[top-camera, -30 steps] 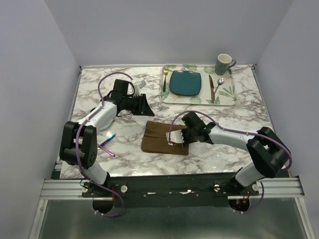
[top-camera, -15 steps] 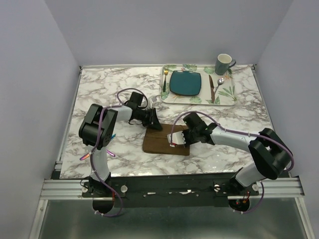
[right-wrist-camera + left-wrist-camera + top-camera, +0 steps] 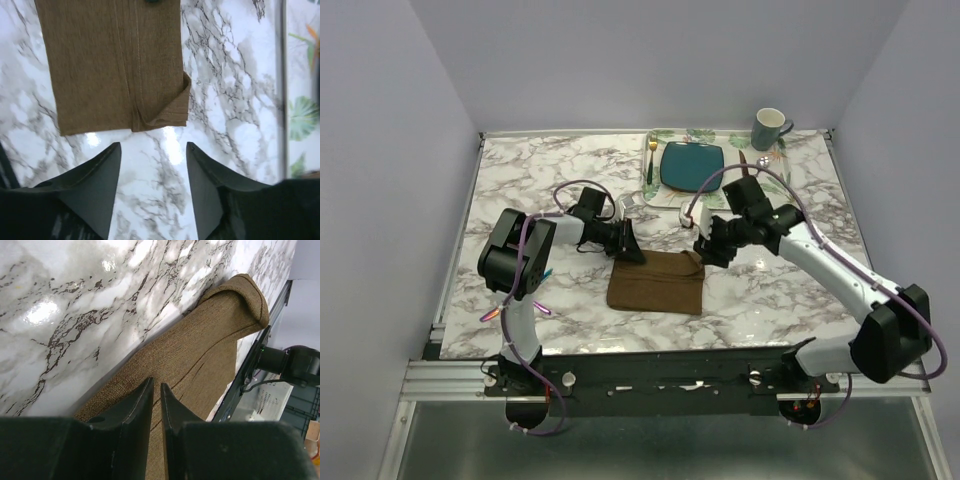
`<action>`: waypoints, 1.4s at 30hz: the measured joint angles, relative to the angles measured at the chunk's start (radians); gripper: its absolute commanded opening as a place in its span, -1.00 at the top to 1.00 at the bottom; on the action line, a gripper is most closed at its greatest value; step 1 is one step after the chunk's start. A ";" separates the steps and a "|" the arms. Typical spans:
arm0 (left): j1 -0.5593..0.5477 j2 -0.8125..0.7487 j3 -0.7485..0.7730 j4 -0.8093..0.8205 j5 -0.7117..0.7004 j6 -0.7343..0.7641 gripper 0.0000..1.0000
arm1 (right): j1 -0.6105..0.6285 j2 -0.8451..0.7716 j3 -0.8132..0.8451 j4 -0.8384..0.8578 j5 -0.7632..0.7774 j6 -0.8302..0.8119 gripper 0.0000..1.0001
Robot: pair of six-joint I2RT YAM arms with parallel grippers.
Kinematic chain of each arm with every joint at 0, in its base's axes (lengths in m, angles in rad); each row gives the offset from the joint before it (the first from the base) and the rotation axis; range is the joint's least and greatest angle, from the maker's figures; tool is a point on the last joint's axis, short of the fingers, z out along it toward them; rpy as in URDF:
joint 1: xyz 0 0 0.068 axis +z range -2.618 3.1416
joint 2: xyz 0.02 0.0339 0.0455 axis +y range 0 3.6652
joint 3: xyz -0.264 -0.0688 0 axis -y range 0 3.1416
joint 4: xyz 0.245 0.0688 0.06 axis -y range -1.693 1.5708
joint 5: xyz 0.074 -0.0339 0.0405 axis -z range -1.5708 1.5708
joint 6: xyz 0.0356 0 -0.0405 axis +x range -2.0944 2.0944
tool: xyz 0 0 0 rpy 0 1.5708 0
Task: Fold the napkin into a case and place the utensils inside
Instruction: Smooth out the 2/3-rectangle-folded napkin at the center of the board.
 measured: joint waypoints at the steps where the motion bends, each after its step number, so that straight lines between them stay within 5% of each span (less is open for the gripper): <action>1: 0.000 0.000 0.000 0.000 0.000 0.001 0.49 | -0.025 0.026 0.029 -0.012 -0.043 0.045 0.01; 11: 0.002 0.000 -0.004 0.005 0.005 0.008 0.49 | -0.175 0.413 0.202 -0.048 -0.251 0.486 0.06; 25: 0.003 0.000 -0.007 0.013 0.007 0.007 0.49 | -0.187 0.449 0.177 -0.043 -0.233 0.743 0.01; 31: 0.003 0.000 -0.007 0.014 0.007 0.006 0.49 | -0.193 0.462 0.163 -0.041 -0.219 0.782 0.24; 42: 0.003 0.000 -0.008 0.016 0.007 0.002 0.49 | -0.210 0.502 0.155 -0.032 -0.205 0.868 0.20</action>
